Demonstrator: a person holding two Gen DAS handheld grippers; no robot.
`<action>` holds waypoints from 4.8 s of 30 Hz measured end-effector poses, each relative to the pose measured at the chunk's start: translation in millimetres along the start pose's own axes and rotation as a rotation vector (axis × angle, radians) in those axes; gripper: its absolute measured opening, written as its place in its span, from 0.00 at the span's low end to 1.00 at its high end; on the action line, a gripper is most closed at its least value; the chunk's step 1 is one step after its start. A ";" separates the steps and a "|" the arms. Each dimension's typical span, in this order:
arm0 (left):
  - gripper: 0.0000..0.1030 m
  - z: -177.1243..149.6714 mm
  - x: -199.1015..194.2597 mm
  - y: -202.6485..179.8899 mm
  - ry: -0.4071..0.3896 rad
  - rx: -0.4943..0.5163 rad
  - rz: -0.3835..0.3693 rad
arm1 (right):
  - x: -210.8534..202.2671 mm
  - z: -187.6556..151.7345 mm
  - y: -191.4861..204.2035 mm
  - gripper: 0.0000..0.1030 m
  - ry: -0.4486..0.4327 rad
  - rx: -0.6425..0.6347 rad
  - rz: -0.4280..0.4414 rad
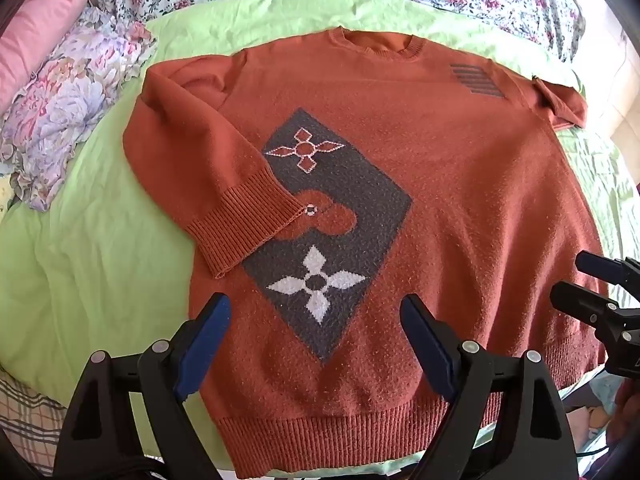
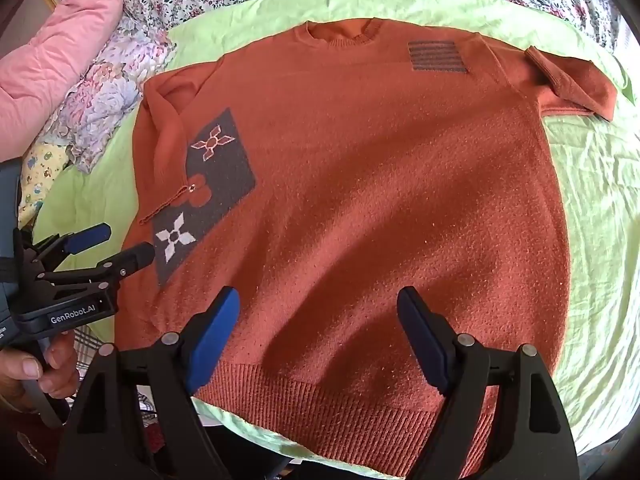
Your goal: Fold small clothes
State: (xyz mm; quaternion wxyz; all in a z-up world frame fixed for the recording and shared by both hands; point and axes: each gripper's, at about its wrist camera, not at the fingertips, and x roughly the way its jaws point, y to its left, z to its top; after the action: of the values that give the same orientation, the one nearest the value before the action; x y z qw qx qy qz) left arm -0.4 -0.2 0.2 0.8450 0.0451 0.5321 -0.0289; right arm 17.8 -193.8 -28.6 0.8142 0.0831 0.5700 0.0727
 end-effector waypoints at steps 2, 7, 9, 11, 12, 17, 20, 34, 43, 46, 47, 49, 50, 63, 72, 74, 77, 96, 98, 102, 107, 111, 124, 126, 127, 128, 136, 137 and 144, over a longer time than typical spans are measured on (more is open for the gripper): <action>0.85 0.1 -0.2 -0.6 -0.002 0.001 0.003 | 0.0 0.0 -0.5 0.79 -0.001 0.000 0.001; 0.85 0.3 -1.4 -0.6 -0.004 0.003 0.000 | -0.1 0.0 0.7 0.79 0.000 0.003 0.003; 0.85 0.1 -2.2 -0.7 -0.007 0.004 0.002 | -0.3 0.1 0.6 0.79 -0.001 0.002 0.003; 0.85 0.0 -2.5 -0.9 -0.008 0.006 0.001 | -0.5 0.9 -0.4 0.79 -0.001 0.004 0.003; 0.85 5.8 -3.8 -4.5 -0.008 0.004 0.002 | -0.6 1.0 -0.4 0.79 -0.001 0.005 0.003; 0.85 7.8 -5.7 -4.4 -0.014 0.004 -0.001 | -0.9 1.8 -2.9 0.79 -0.003 0.012 0.004; 0.85 6.9 -5.3 -5.2 -0.017 0.003 -0.001 | -1.2 2.2 -4.1 0.79 -0.005 0.014 0.004; 0.85 8.0 -5.7 -8.0 -0.025 0.003 -0.001 | -4.8 4.5 -7.5 0.79 -0.017 0.027 0.005; 0.85 15.1 -2.9 -10.0 0.007 0.001 0.002 | -5.8 8.8 -9.9 0.79 -0.024 0.031 0.005; 0.85 15.2 -2.2 -9.0 0.017 0.000 0.002 | -6.5 10.2 -11.3 0.79 -0.028 0.033 0.004; 0.85 15.8 -1.6 -9.1 0.019 0.000 0.001 | -6.6 10.7 -11.8 0.79 -0.028 0.034 0.003; 0.85 17.2 0.6 -8.6 0.044 0.000 0.001 | -6.9 12.4 -13.8 0.79 -0.032 0.037 0.003; 0.85 18.3 1.4 -8.2 0.045 -0.002 0.002 | -7.1 13.3 -15.6 0.79 -0.034 0.039 0.002; 0.85 62.1 25.6 4.6 0.048 -0.075 -0.021 | -20.2 60.7 -100.3 0.79 -0.119 0.176 -0.093; 0.85 117.0 49.4 -1.8 0.027 -0.111 -0.029 | -20.6 147.1 -179.5 0.79 -0.232 0.201 -0.218; 0.85 128.2 56.6 -3.5 0.030 -0.123 -0.026 | -12.7 169.1 -195.6 0.79 -0.239 0.197 -0.240; 0.85 141.2 64.8 -4.6 0.034 -0.145 -0.040 | 5.7 195.8 -215.2 0.79 -0.221 0.185 -0.268; 0.85 143.5 89.5 7.2 0.077 -0.170 -0.062 | 11.6 230.6 -122.1 0.04 -0.247 0.073 0.112; 0.85 140.5 84.4 14.9 0.070 -0.185 -0.061 | 23.3 240.6 -75.4 0.04 -0.231 0.035 0.236; 0.85 132.2 72.9 37.2 0.052 -0.230 -0.057 | 50.5 249.9 -4.8 0.04 -0.187 -0.051 0.349; 0.85 123.2 67.9 57.6 0.051 -0.282 -0.056 | 100.5 250.4 55.6 0.04 -0.066 -0.097 0.463; 0.85 123.8 66.8 68.5 0.051 -0.317 -0.074 | 130.3 242.9 65.5 0.07 0.000 -0.079 0.463; 0.87 189.4 139.2 59.5 0.135 -0.346 -0.205 | 81.8 224.7 -24.6 0.35 -0.094 0.082 0.418; 0.87 197.5 160.5 64.2 0.177 -0.407 -0.270 | 68.8 217.1 -45.6 0.35 -0.119 0.112 0.387; 0.87 201.0 167.2 65.2 0.185 -0.427 -0.278 | 61.4 210.6 -59.3 0.35 -0.132 0.132 0.366; 0.87 205.2 171.8 65.3 0.182 -0.441 -0.287 | 57.7 206.4 -66.9 0.35 -0.140 0.147 0.348; 0.04 224.5 134.1 58.9 -0.021 -0.353 -0.309 | 34.4 180.8 -133.3 0.35 -0.205 0.316 0.211; 0.03 223.2 120.9 64.3 -0.076 -0.331 -0.278 | 29.4 180.9 -143.3 0.35 -0.220 0.331 0.183; 0.03 215.1 137.1 94.4 -0.042 -0.356 -0.202 | 36.3 188.1 -193.2 0.35 -0.202 0.375 0.029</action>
State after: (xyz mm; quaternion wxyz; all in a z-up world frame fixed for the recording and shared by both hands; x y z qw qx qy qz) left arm 260.9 70.5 -26.7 0.8432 -0.1594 0.5130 -0.0200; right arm 211.5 -384.4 -40.8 0.8364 0.2482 0.4876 -0.0318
